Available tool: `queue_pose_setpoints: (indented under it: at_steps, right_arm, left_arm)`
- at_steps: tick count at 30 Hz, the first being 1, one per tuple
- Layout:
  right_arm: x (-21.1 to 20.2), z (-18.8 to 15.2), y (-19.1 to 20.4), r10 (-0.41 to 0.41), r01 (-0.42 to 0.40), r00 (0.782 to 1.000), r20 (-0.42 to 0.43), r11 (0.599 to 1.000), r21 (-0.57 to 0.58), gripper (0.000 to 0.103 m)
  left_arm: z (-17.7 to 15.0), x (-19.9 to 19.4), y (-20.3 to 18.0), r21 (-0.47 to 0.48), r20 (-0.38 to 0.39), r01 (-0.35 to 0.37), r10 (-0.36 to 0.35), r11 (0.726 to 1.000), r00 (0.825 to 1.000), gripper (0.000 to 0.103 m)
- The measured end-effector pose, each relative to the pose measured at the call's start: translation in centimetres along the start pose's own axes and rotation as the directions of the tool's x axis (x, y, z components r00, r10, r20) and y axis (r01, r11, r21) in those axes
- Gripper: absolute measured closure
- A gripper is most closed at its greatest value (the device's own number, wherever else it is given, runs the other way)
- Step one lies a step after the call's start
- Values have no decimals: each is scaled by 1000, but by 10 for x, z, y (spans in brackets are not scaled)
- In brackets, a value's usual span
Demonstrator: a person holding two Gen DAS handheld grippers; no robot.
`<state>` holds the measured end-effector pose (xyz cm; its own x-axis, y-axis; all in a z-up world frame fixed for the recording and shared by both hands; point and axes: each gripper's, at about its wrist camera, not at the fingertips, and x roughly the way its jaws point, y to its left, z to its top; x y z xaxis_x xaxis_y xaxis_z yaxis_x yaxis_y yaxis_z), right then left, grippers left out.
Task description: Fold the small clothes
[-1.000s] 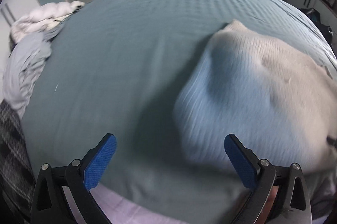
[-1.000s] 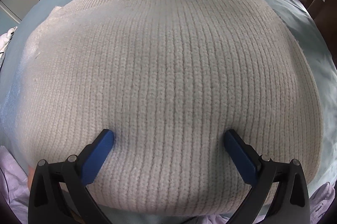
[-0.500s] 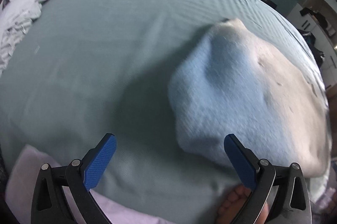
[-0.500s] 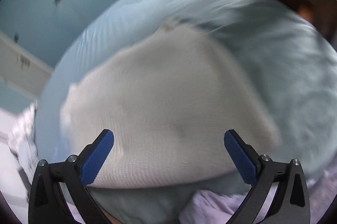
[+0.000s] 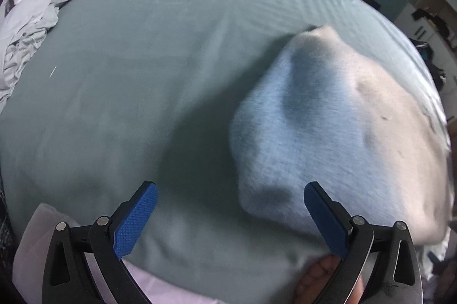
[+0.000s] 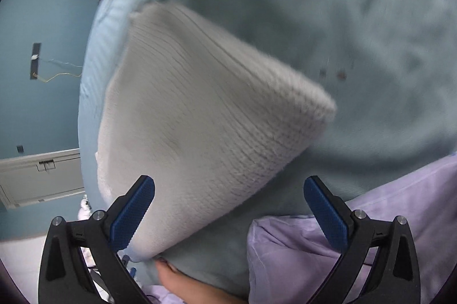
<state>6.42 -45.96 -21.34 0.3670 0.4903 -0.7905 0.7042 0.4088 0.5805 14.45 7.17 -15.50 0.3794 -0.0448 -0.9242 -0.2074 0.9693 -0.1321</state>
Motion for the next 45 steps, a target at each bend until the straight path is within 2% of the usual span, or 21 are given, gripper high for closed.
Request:
queue_pose_setpoints:
  at_steps: [2, 7, 9, 12, 14, 16, 19, 22, 26, 29, 32, 34, 36, 38, 39, 41, 44, 45]
  right_arm:
    - [6, 4, -3, 4, -4, 1000, 1, 1000, 20, 4]
    - [17, 7, -7, 10, -8, 999, -33, 998, 57, 25]
    - [20, 6, -13, 27, -24, 999, -36, 995, 102, 27]
    - [16, 5, -13, 52, -52, 999, 2, 990, 129, 27]
    - [13, 4, -7, 34, -36, 999, 23, 994, 103, 35]
    - [10, 3, 1, 16, -19, 999, 47, 998, 55, 54]
    - [-4, -1, 5, 18, -20, 996, 90, 1000, 20, 73]
    - [-17, -7, 5, 49, -49, 987, 150, 999, -4, 77]
    - [-38, -20, 19, 45, -22, 971, 236, 995, -99, 78]
    - [-45, -28, 27, 12, 32, 962, 274, 987, -156, 79]
    - [-49, -29, 26, -10, 62, 957, 289, 983, -171, 79]
    - [-49, -30, 26, -13, 65, 957, 289, 983, -169, 79]
    - [-43, -26, 32, -19, 68, 958, 286, 984, -163, 79]
    - [-33, -21, 38, -28, 75, 959, 283, 985, -158, 78]
    - [-30, -22, 42, -34, 80, 959, 281, 985, -155, 78]
    - [-30, -22, 42, -38, 83, 959, 280, 985, -151, 78]
    - [-25, -23, 56, -45, 93, 958, 283, 983, -158, 78]
    - [-23, -23, 59, -48, 97, 957, 286, 982, -161, 78]
  left_arm:
    - [-7, -8, -1, 24, 3, 14, -14, 1000, 1000, 0]
    - [-11, -8, -9, 27, -11, 41, -41, 999, 999, 0]
    - [-15, -9, -12, 52, -16, 29, -29, 998, 999, 0]
    - [-18, -6, -22, 94, -24, 22, -20, 995, 1000, 0]
    - [-21, -5, -24, 107, -29, 19, -16, 994, 999, 0]
    - [-22, -3, -26, 114, -34, 14, -10, 993, 999, 0]
    - [-21, -2, -25, 108, -38, 15, -11, 994, 999, 0]
    - [-18, -4, -23, 81, -20, 44, -42, 996, 999, 1]
    - [-12, -5, -17, 1, -4, 139, -139, 990, 990, 1]
    - [-12, 5, -20, -43, -50, 199, -201, 979, 978, 1]
    - [-13, 19, -23, -89, -95, 196, -204, 977, 974, 1]
    - [-18, 26, -18, -173, -137, 222, -247, 960, 959, 1]
    - [-22, 35, -8, -294, -157, 251, -306, 922, 939, 1]
    - [-26, 43, -1, -387, -164, 250, -333, 887, 929, 1]
    - [-28, 50, 4, -461, -163, 262, -371, 848, 914, 1]
    - [-29, 60, 6, -549, -152, 284, -428, 786, 891, 1]
    - [-23, 66, 1, -572, -136, 296, -444, 765, 886, 2]
    - [-20, 67, -2, -573, -122, 312, -456, 757, 882, 7]
